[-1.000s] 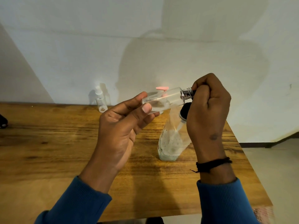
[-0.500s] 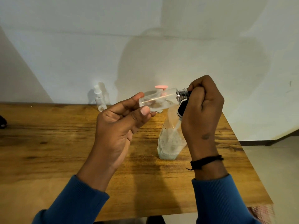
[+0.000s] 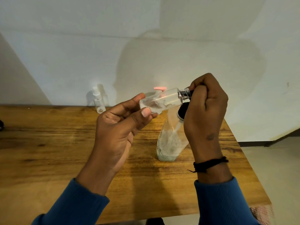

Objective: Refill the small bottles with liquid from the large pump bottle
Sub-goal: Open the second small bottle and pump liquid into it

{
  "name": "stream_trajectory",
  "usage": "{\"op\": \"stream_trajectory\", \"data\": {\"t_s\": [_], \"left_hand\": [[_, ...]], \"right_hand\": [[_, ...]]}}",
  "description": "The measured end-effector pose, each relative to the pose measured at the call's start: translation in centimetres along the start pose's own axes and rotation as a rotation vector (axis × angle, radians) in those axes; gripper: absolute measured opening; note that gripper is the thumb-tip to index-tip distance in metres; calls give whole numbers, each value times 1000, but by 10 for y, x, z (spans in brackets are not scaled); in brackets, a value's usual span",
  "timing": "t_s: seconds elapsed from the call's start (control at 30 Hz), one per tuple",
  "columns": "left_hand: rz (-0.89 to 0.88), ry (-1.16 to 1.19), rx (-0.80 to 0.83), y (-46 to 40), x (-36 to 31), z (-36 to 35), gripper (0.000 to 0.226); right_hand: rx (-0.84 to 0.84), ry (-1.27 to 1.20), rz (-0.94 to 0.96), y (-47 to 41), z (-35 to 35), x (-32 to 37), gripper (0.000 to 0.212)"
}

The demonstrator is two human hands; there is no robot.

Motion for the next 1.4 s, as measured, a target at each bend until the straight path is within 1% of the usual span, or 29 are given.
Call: {"op": "stream_trajectory", "data": {"t_s": [0.2,0.37,0.47,0.57,0.73,0.93,1.07,1.27,1.4], "left_hand": [[-2,21,-25,0,1,3,46],[2,8,6,0,0,-1,45],[4,9,-1,0,1,0,43],[6,15,-22,1,1,2,41],[1,-5,4,1,0,-1,44],[1,5,-28,1,2,2,44],[-3,-2,-6,1,1,0,46],[2,17,-32,0,2,3,45],[-4,11,-8,1,0,-1,45]], "right_hand": [[-2,-25,-28,5,-5,-5,21],[18,19,1,-2,1,0,21],[-1,-21,-25,3,-1,-2,21],[18,-21,-40,5,-3,-4,21],[28,-2,-17,-1,0,-1,21],[48,-36,-57,4,-4,-5,21],[25,-8,-12,-1,0,-1,21],[45,-27,-49,4,-5,-4,21],[38,19,-13,-1,0,1,21]]}}
Point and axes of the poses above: each hand's wrist, its own y-axis away from the middle knuckle, its own z-axis out of the back of the hand, x = y × z, the point moved 5 cm from there along -y, towards the middle knuckle, and after that the axes turned 4 degrees about y, right-handed, at the moved point
